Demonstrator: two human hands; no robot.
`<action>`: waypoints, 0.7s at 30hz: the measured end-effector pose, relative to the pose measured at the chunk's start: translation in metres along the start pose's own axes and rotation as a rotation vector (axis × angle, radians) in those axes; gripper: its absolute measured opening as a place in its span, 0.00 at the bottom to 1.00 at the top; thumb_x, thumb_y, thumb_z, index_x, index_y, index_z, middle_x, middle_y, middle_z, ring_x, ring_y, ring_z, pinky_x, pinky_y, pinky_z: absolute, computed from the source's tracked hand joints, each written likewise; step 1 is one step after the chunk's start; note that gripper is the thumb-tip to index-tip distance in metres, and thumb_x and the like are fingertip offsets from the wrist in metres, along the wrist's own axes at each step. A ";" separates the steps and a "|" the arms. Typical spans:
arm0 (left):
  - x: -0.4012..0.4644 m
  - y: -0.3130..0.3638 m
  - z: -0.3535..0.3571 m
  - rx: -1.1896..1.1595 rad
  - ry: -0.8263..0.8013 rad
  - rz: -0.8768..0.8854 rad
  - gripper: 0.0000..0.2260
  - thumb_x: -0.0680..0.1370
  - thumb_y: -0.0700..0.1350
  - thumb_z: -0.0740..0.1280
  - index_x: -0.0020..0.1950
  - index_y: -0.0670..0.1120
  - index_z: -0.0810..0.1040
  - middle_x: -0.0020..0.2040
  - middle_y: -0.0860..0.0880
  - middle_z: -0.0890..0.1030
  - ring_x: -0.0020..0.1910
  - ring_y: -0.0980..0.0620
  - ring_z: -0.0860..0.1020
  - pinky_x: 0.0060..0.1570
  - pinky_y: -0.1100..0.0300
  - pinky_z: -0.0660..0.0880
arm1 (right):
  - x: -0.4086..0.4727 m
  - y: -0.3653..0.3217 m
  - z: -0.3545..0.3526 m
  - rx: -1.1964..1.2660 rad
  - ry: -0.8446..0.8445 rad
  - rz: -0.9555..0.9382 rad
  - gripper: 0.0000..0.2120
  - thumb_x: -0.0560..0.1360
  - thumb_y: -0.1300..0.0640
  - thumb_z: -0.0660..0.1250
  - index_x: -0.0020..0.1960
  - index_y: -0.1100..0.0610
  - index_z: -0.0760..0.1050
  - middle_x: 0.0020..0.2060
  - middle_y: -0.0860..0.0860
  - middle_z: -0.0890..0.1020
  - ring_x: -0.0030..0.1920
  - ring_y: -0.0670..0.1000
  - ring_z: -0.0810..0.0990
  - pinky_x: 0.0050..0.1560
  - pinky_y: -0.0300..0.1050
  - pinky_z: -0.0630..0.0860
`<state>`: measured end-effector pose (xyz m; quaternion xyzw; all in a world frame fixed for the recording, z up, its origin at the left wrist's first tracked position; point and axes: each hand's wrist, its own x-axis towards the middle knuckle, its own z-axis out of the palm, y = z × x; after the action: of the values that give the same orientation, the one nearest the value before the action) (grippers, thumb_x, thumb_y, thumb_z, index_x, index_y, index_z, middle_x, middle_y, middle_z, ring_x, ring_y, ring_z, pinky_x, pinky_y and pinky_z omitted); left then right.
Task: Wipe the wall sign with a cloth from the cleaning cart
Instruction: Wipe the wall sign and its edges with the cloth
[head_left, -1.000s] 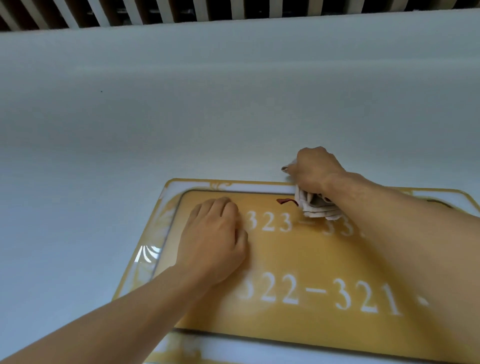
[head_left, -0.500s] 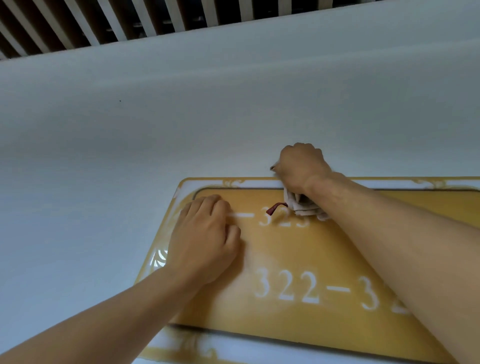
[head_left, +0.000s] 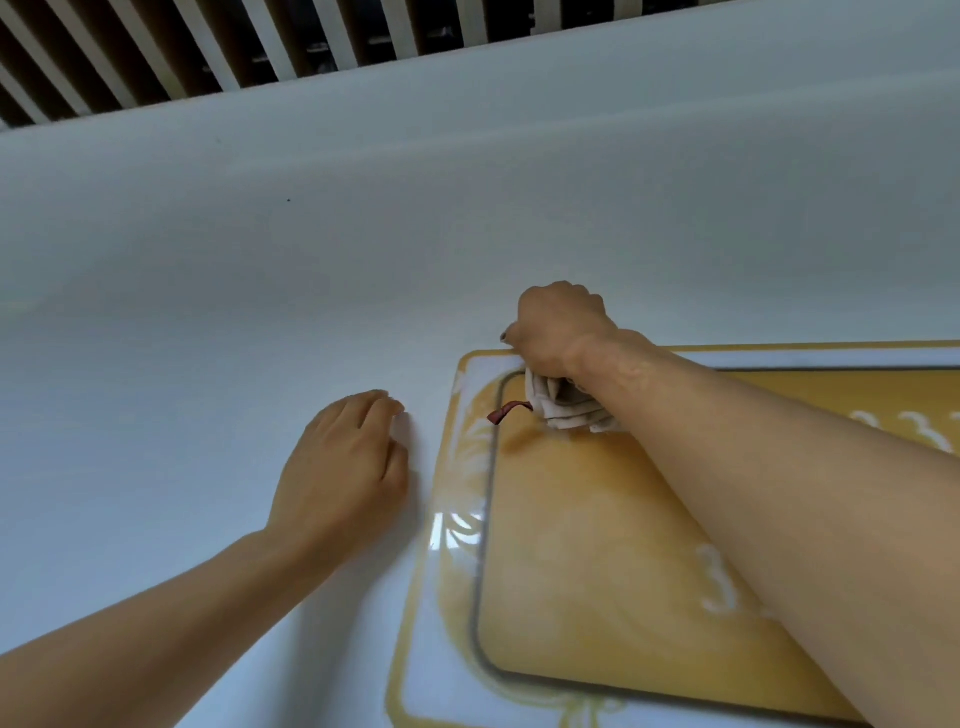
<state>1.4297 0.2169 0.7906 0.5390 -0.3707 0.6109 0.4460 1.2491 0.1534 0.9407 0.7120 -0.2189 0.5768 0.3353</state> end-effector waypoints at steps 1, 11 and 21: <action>0.000 -0.009 0.000 -0.010 -0.007 0.021 0.20 0.78 0.42 0.54 0.68 0.44 0.73 0.71 0.48 0.73 0.71 0.47 0.68 0.71 0.56 0.62 | 0.002 -0.010 0.003 0.000 -0.001 -0.006 0.16 0.81 0.51 0.61 0.36 0.54 0.66 0.43 0.54 0.75 0.47 0.57 0.72 0.48 0.49 0.65; -0.006 -0.048 0.007 -0.220 0.040 0.143 0.20 0.77 0.42 0.54 0.67 0.43 0.74 0.72 0.48 0.72 0.72 0.50 0.67 0.69 0.64 0.58 | 0.015 -0.073 0.021 -0.064 0.048 -0.048 0.14 0.79 0.55 0.60 0.35 0.56 0.64 0.43 0.53 0.71 0.47 0.57 0.69 0.50 0.48 0.64; -0.012 -0.045 0.008 -0.194 0.004 0.146 0.22 0.76 0.47 0.53 0.69 0.44 0.72 0.75 0.47 0.68 0.73 0.50 0.64 0.74 0.56 0.58 | -0.009 -0.089 0.023 -0.001 0.055 -0.196 0.09 0.75 0.58 0.62 0.47 0.62 0.79 0.46 0.55 0.82 0.51 0.57 0.77 0.56 0.52 0.75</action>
<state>1.4752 0.2225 0.7781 0.4639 -0.4654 0.6041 0.4509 1.3244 0.1966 0.9094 0.7137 -0.1395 0.5605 0.3963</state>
